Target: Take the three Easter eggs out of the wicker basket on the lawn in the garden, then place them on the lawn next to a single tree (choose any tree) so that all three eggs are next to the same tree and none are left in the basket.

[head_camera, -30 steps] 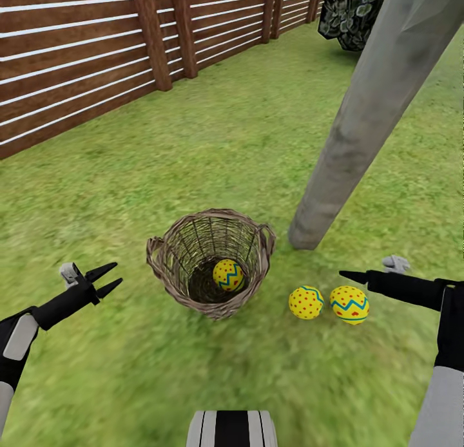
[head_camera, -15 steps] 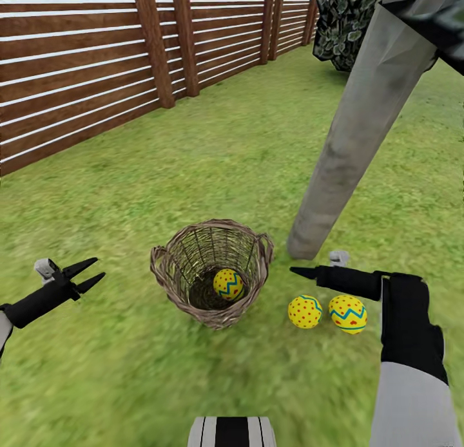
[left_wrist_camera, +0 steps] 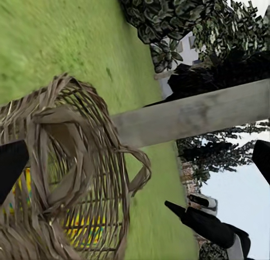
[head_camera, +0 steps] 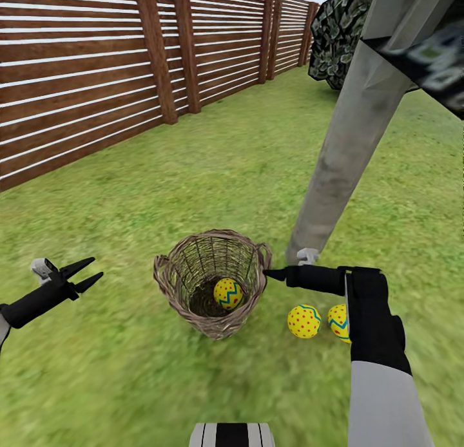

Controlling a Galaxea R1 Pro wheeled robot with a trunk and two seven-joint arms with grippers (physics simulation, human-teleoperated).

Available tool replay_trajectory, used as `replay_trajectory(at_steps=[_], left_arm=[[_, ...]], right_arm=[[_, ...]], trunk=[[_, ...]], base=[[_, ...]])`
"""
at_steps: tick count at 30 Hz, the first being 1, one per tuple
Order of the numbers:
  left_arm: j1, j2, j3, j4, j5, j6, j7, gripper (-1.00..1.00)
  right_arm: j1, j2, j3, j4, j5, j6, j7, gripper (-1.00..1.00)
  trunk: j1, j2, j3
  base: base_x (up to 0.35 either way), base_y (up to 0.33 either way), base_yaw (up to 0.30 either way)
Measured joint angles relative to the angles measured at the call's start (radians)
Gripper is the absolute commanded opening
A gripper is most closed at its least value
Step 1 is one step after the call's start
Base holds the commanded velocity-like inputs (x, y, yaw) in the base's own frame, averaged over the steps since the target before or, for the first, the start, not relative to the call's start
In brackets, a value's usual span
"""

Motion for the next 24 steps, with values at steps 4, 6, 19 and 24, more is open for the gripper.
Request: replay_trajectory(at_steps=[4,6,19,24], left_arm=[[-0.001,0.008,0.002,-0.002,-0.003,0.000,0.001,1.00],[0.000,0.019,0.002,-0.005,-0.004,0.000,0.002,1.00],[0.000,0.034,0.037,-0.003,-0.007,-0.006,0.029,1.00],[0.000,0.034,0.059,0.000,-0.007,-0.008,0.027,1.00]], right_arm=[[-0.012,0.032,0.114,0.006,-0.046,0.003,-0.320,1.00],[-0.016,0.035,0.185,0.007,-0.095,0.002,-0.422,1.00],[-0.028,0.037,0.691,0.110,-0.767,-0.071,-1.523,1.00],[-0.061,0.037,0.767,0.192,-0.869,-0.074,-1.601,1.00]], trunk=[[-0.002,0.001,0.016],[-0.003,0.001,0.023],[-0.008,0.004,0.066],[-0.008,0.004,0.066]], base=[[0.000,0.000,0.000],[0.000,0.000,0.000],[0.000,0.000,0.000],[0.005,0.001,0.000]])
